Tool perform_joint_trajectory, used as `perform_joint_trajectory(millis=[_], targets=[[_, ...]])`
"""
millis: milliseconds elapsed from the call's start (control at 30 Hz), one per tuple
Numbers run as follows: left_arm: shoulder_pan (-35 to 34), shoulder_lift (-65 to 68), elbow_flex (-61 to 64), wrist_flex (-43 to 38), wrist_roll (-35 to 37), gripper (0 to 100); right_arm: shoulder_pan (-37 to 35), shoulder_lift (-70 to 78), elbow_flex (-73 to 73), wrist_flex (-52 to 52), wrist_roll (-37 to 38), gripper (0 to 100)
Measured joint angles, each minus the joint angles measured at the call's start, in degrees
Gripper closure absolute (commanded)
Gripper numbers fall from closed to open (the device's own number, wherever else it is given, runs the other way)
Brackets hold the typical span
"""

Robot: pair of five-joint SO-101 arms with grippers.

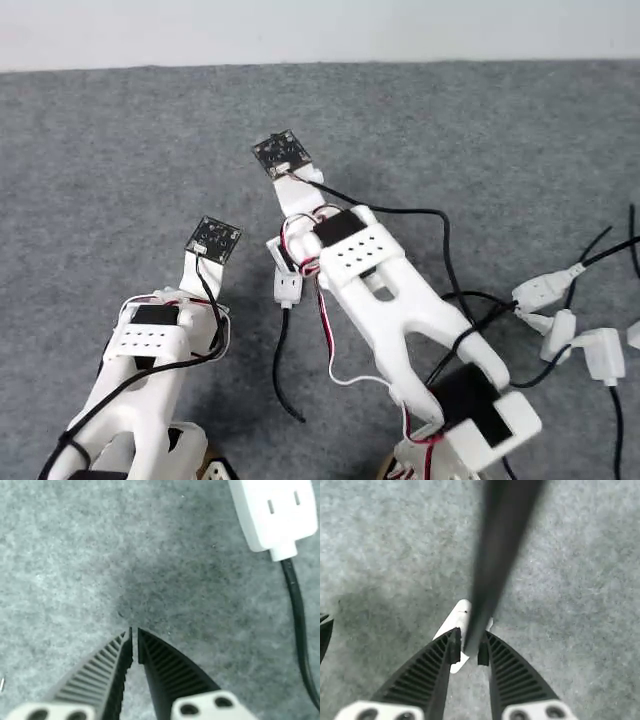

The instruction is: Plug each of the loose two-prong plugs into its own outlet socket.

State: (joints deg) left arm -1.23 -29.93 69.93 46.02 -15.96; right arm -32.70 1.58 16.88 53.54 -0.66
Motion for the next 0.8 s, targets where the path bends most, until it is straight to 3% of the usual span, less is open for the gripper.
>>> perform_joint_trajectory(millis=[800], targets=[[0.0, 0.0, 0.53, 0.0, 0.0, 99, -0.35, 12.84, -6.86, -0.79, 1.49, 98.7]])
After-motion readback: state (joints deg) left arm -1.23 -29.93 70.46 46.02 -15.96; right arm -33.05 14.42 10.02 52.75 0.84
